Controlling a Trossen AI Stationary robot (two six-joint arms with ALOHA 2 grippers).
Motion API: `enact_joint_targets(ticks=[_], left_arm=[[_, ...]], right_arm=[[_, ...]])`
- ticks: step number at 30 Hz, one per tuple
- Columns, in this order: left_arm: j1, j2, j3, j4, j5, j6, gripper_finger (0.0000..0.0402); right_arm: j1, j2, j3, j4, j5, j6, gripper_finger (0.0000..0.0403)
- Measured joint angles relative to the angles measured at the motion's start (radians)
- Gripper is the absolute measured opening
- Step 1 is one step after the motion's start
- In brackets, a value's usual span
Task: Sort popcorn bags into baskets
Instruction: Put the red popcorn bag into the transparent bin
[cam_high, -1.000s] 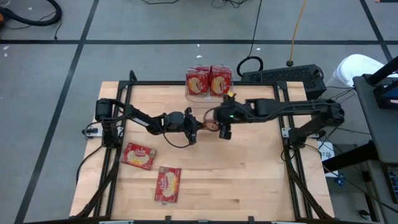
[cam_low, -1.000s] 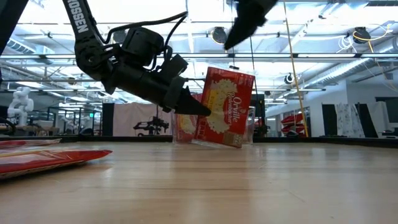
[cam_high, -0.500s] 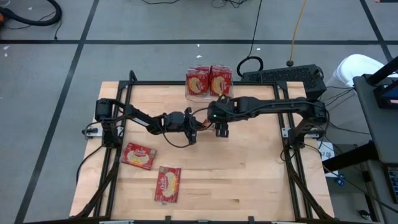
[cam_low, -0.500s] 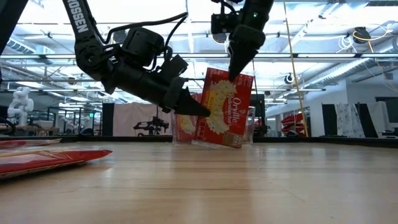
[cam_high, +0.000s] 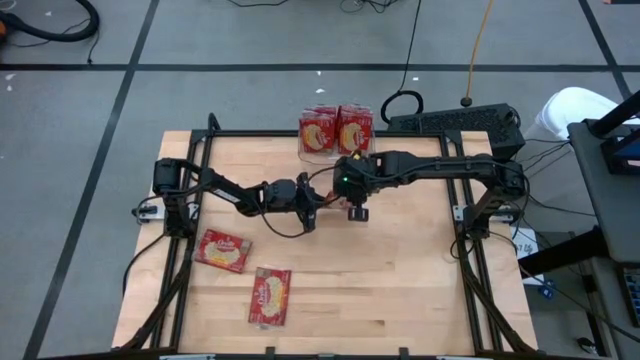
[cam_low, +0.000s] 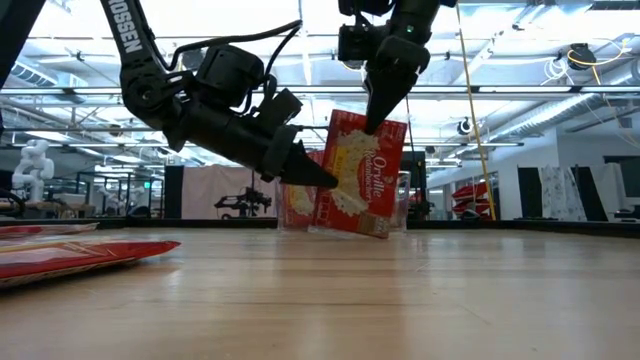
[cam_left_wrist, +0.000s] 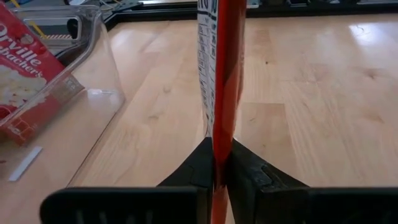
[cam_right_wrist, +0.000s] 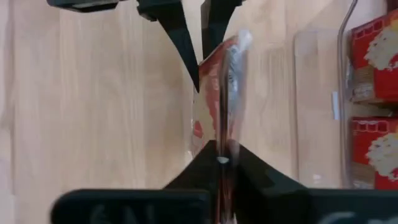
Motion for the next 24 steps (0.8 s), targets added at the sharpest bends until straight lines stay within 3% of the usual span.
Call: enact_joint_targets(ticks=[5,11,17,24], left_arm=[[-0.001,0.0,0.0,-0.002,-0.012,-0.088,0.0053],[-0.003,-0.074,0.0,-0.013,-0.045,-0.147,0.0144],[-0.003,-0.255,-0.002,-0.236,-0.113,-0.149,0.0236],[0.0,-0.37,-0.002,-0.417,-0.165,-0.136,0.0265]], right_arm=[[0.0,-0.005,0.0,-0.013,0.003,-0.035,0.001],[-0.009,-0.036,-0.002,-0.038,0.001,-0.074,0.0003],[-0.055,-0.118,0.003,-0.061,0.0,-0.132,0.0003],[-0.171,-0.15,0.129,-0.15,0.004,-0.184,0.0003]])
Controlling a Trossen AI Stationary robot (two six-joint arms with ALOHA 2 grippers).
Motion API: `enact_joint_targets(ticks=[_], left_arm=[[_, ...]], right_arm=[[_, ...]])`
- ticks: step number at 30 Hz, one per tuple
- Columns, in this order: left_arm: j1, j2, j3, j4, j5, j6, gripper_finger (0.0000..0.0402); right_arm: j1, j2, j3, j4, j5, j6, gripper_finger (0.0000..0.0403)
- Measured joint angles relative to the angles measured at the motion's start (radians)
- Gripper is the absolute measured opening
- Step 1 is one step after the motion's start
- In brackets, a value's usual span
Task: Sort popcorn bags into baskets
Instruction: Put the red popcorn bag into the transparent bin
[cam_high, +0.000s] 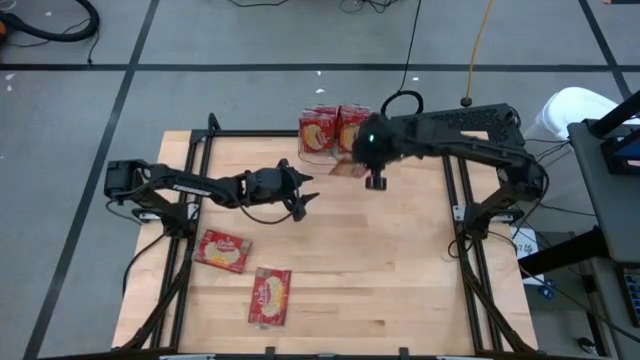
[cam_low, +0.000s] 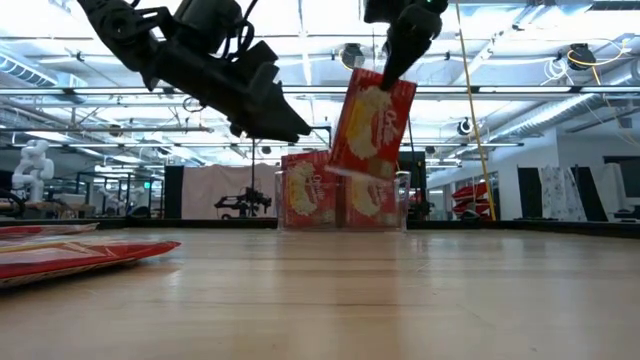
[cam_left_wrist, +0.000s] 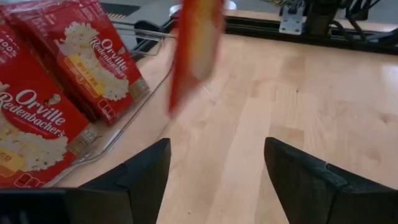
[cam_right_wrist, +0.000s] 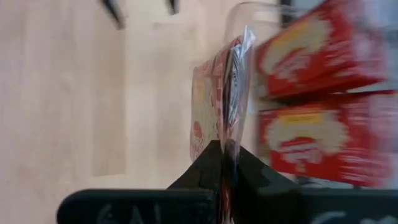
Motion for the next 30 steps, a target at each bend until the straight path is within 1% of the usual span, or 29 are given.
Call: enact_joint_targets(ticks=[5,9,13,18,24,30], left_arm=[[0.0,0.004,0.0,-0.013,0.0,0.017,0.0248],[0.002,0.012,0.0,-0.026,0.0,0.018,0.0231],[0.002,0.01,0.0,-0.025,0.001,0.008,0.0217],[-0.006,0.011,0.0,-0.047,0.002,-0.022,0.0203],[-0.025,0.011,0.0,-0.069,0.004,-0.03,0.0191],[-0.037,0.011,0.0,-0.078,0.006,-0.03,0.0187]], right_arm=[[-0.083,0.017,0.11,-0.012,0.001,-0.106,0.0004],[-0.144,0.039,0.168,-0.02,0.001,-0.157,0.0004],[-0.203,0.074,0.173,-0.016,0.001,-0.191,0.0004],[-0.257,0.139,0.173,-0.054,-0.001,-0.213,0.0004],[-0.278,0.217,0.173,-0.053,-0.004,-0.244,0.0004],[-0.28,0.263,0.172,-0.069,-0.006,-0.272,0.0004]])
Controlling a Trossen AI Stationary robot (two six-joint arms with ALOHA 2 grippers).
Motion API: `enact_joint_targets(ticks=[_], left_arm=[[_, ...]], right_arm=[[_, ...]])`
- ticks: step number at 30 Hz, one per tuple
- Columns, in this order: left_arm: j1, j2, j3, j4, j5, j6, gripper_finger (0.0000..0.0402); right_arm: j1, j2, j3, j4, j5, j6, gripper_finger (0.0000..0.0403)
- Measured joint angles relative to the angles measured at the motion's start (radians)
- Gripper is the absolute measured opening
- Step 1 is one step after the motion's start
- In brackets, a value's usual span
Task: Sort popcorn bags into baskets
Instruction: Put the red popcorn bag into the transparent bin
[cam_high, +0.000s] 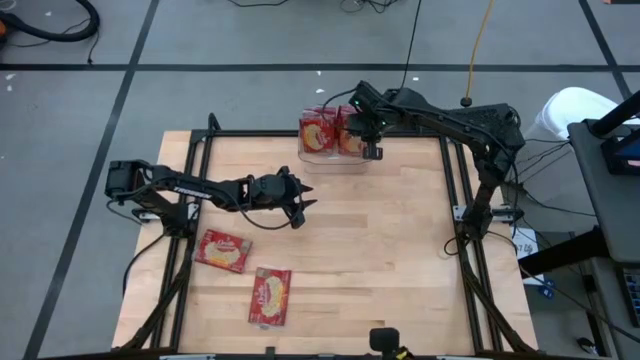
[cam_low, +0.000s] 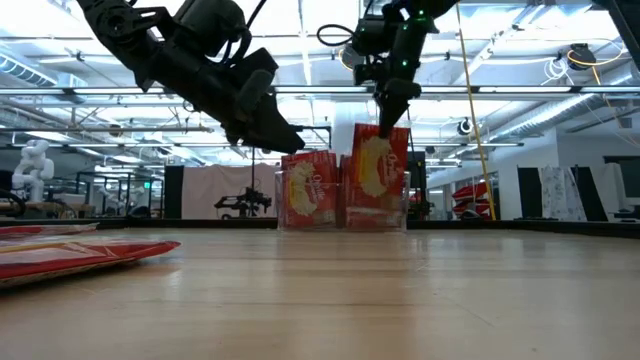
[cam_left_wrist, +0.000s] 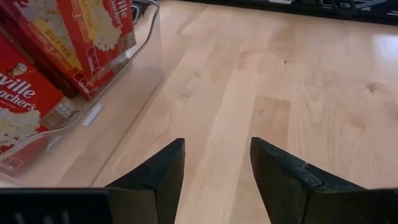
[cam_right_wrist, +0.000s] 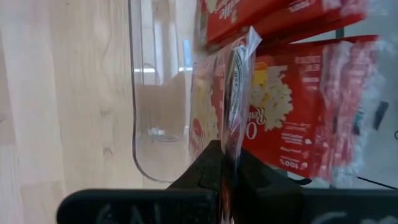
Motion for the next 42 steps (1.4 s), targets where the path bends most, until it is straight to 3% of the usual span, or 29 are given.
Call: enact_joint_targets(ticks=[31,42], left_arm=[[0.0,0.0,0.0,-0.006,0.0,-0.002,0.0186],[0.0,0.0,0.0,-0.007,0.0,-0.001,0.0186]], right_arm=[[-0.002,0.002,-0.109,0.12,0.006,-0.041,0.0006],[-0.002,0.002,-0.153,0.198,0.051,-0.046,0.005]])
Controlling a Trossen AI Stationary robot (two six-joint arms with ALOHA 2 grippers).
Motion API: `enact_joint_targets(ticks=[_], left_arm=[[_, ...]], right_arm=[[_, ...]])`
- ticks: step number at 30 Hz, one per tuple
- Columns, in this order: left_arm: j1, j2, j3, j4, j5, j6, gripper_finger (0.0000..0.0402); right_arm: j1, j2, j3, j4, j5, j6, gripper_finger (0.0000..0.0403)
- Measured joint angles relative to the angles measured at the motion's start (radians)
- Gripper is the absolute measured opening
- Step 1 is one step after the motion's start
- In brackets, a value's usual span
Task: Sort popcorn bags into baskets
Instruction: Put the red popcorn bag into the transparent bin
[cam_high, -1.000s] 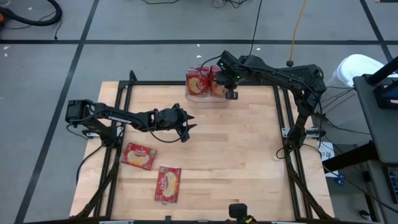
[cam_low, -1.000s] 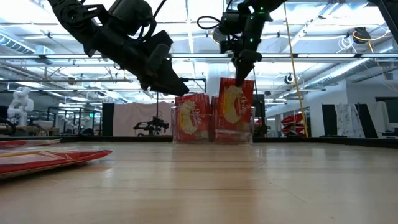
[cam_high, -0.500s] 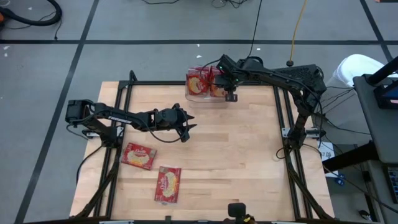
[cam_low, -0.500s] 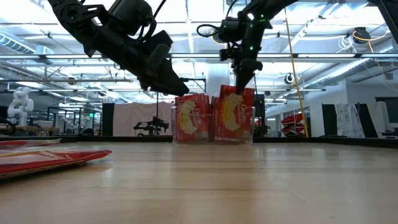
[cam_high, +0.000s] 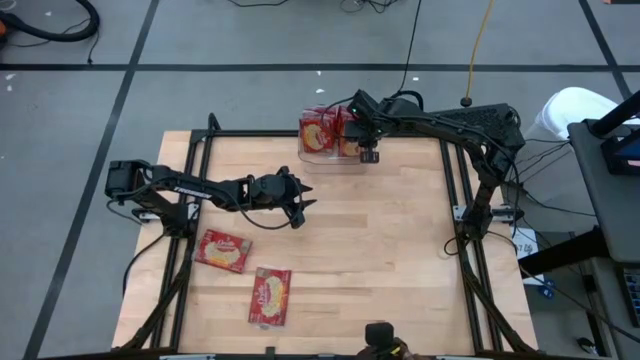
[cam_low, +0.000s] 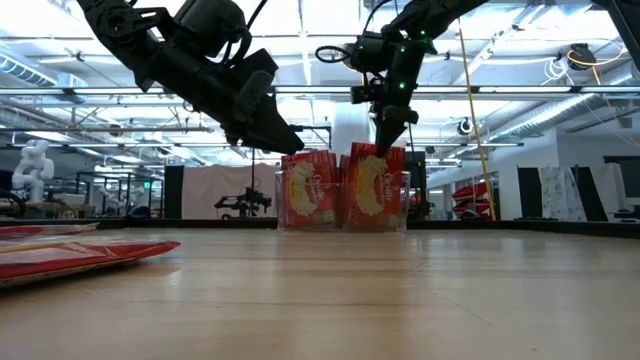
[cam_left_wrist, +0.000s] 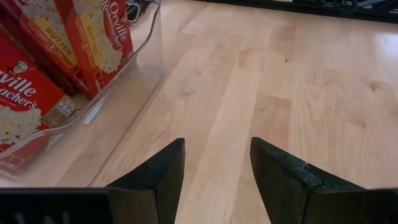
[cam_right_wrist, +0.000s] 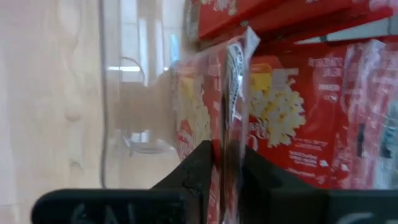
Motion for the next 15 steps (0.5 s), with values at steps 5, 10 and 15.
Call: enact_joint_targets(ticks=[5,10,15], left_arm=[[0.0,0.0,0.0,-0.001,0.0,0.0,0.0186],[0.0,0.0,0.0,-0.002,0.0,0.0,0.0186],[-0.002,0.0,0.0,-0.009,0.0,0.0,0.0186]], right_arm=[[0.0,0.0,0.0,0.018,0.011,0.0,0.0073],[0.0,0.0,0.0,0.057,0.058,0.001,0.0103],[0.0,0.0,0.0,0.072,0.08,0.007,0.0137]])
